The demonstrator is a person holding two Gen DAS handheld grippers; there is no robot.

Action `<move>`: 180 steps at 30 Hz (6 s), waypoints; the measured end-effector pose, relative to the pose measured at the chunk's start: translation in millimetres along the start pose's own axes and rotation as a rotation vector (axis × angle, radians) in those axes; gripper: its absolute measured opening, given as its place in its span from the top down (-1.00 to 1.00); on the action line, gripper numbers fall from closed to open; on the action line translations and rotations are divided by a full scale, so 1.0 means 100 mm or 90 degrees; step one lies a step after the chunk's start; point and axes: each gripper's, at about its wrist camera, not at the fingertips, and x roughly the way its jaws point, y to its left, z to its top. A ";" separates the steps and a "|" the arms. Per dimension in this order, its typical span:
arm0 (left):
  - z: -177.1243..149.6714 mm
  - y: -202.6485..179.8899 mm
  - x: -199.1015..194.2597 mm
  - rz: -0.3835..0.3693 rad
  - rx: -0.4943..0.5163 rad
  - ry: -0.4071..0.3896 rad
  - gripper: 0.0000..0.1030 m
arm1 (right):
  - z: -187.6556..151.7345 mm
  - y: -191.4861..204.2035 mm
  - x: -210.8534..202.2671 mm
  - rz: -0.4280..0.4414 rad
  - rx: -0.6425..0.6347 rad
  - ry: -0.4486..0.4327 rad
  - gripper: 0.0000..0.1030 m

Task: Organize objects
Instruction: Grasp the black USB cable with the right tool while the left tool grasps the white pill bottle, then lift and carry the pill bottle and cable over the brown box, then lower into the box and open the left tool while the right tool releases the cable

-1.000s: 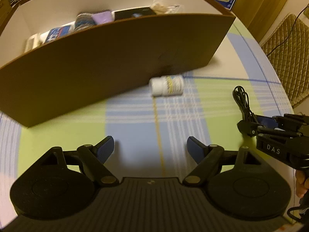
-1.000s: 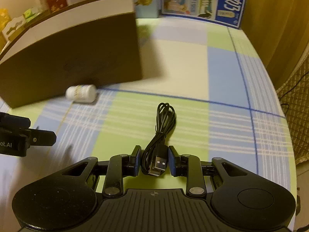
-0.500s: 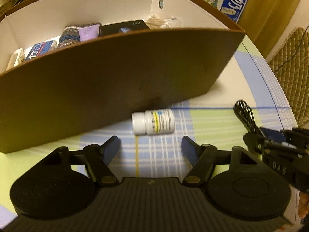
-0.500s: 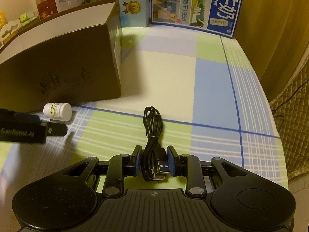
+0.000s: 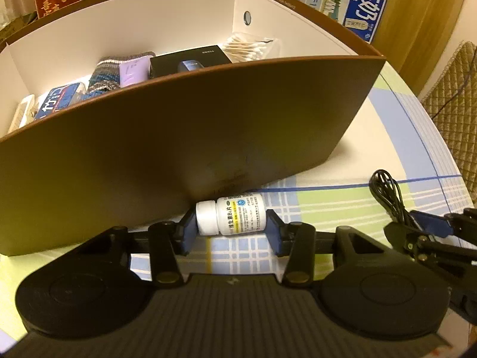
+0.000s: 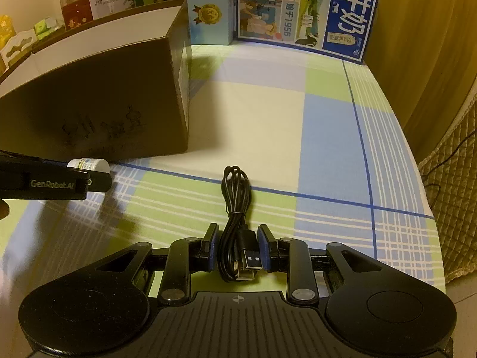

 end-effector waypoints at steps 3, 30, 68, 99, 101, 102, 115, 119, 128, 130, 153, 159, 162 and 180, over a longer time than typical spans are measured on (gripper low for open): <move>-0.02 0.03 -0.04 0.005 0.001 0.007 0.19 | 0.00 0.01 -0.01 0.000 -0.003 0.002 0.51; -0.67 0.55 -0.81 0.034 -0.051 0.075 0.19 | -0.25 0.49 -0.35 0.146 -0.006 0.068 0.66; -0.34 0.71 -1.59 0.027 -0.055 -0.007 0.19 | 0.23 0.85 -0.95 0.296 0.061 0.004 0.66; 0.81 0.99 -1.32 0.045 -0.006 -0.066 0.19 | 1.32 1.15 -0.56 0.314 0.064 -0.047 0.66; 0.88 1.02 -1.27 0.047 -0.003 -0.068 0.19 | 1.38 1.18 -0.51 0.311 0.064 -0.046 0.66; 0.90 1.03 -1.25 0.048 0.000 -0.069 0.19 | 1.41 1.18 -0.48 0.309 0.063 -0.045 0.66; 1.18 1.29 -0.89 0.068 0.004 -0.053 0.19 | 1.74 1.35 -0.06 0.303 0.073 -0.018 0.66; 1.27 1.40 -0.76 0.081 0.009 -0.043 0.19 | 1.84 1.42 0.14 0.304 0.085 -0.002 0.66; 1.37 1.60 -0.53 0.092 0.002 -0.027 0.19 | 2.06 1.50 0.57 0.329 0.140 0.011 0.65; 1.39 1.63 -0.50 0.091 0.001 -0.025 0.19 | 2.10 1.50 0.65 0.336 0.154 0.002 0.65; 1.48 1.48 -0.33 0.056 0.012 -0.020 0.19 | 2.09 1.16 0.67 0.226 0.129 -0.016 0.20; 1.54 1.41 -0.25 0.044 0.018 -0.023 0.19 | 2.10 1.08 0.67 0.209 0.137 -0.023 -0.03; 1.58 1.40 -0.20 0.039 0.020 -0.027 0.19 | 2.11 1.05 0.65 0.206 0.136 -0.028 -0.10; 1.39 1.53 -0.58 0.010 -0.040 -0.029 -0.70 | 1.85 0.93 0.16 0.172 0.074 -0.063 -0.96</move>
